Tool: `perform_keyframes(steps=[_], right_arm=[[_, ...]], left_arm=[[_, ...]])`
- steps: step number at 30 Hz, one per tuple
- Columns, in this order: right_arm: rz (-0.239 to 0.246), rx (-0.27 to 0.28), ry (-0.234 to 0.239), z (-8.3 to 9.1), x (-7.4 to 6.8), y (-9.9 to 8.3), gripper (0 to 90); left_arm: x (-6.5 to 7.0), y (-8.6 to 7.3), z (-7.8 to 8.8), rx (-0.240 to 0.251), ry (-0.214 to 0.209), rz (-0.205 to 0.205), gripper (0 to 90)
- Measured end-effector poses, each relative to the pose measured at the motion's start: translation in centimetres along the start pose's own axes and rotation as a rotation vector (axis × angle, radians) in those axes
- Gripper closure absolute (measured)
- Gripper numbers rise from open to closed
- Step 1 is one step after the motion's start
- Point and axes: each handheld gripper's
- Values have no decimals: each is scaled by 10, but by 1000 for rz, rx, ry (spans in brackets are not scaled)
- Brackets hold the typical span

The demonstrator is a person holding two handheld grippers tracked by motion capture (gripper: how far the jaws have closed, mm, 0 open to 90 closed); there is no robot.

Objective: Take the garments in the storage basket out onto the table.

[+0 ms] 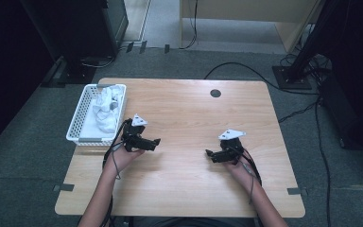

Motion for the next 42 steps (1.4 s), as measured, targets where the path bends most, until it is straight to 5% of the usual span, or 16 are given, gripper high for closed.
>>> perform_keyframes(steps=[42], right_arm=[[0, 0, 0, 0, 0, 0, 124]], left_arm=[[-17, 0, 20, 6, 29, 2, 51]])
Point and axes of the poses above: each handheld gripper's, and its own axes: z roughly backward along the jaws, y roughly out of its top, x roughly to its right, and after that the axes turned 1 degree about x, right-handed
